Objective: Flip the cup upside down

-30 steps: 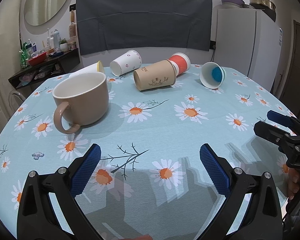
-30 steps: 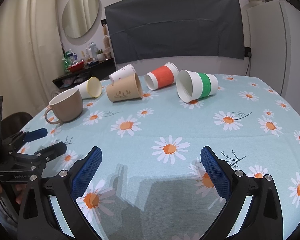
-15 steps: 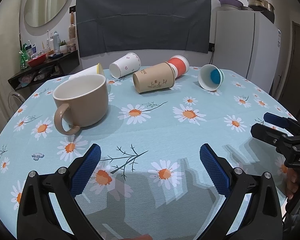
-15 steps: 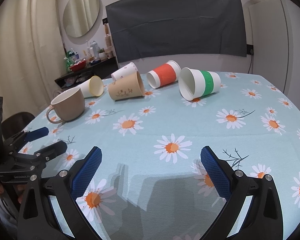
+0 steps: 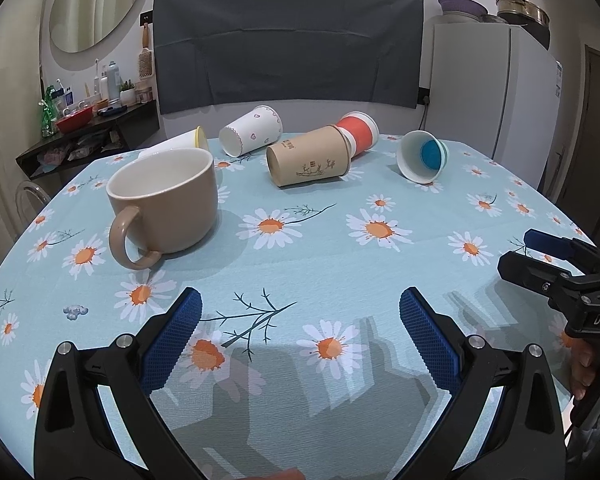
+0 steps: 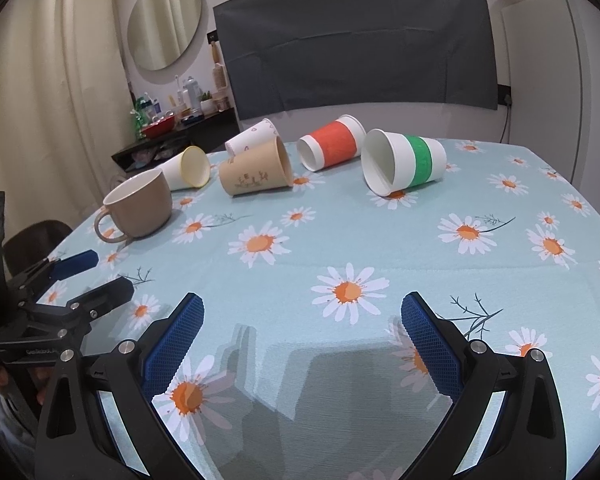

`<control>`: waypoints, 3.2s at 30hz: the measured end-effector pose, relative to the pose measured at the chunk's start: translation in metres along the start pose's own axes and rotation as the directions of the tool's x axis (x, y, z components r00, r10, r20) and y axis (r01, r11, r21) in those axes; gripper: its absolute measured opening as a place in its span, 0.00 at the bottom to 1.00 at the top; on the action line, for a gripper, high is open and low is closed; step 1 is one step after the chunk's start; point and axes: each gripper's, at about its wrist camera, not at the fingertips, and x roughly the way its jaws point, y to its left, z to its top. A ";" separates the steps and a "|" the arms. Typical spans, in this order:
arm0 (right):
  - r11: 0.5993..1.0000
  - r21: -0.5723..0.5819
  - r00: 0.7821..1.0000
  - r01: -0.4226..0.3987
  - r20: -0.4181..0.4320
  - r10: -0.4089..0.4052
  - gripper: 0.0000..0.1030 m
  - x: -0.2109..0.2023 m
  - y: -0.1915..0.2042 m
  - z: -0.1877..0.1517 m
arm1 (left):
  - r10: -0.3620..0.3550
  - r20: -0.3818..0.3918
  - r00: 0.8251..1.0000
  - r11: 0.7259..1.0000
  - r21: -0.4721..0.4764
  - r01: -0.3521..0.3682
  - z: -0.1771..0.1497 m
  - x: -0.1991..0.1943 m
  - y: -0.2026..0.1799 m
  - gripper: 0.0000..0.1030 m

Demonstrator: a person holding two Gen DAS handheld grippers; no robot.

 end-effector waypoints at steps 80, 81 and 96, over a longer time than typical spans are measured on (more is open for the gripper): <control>0.817 0.200 0.782 -0.541 -0.240 0.576 0.03 0.107 0.016 0.075 | 0.007 0.058 0.998 0.999 -0.039 -0.004 -0.004 -0.007 0.009 0.94; 0.817 0.203 0.784 -0.539 -0.234 0.575 0.03 0.100 0.013 0.070 | 0.007 0.058 0.998 0.999 -0.039 -0.005 -0.004 -0.007 0.009 0.94; 0.834 0.210 0.805 -0.510 -0.226 0.549 0.68 0.047 -0.014 0.039 | 0.045 0.071 0.997 0.998 -0.040 -0.042 -0.006 -0.011 0.006 0.94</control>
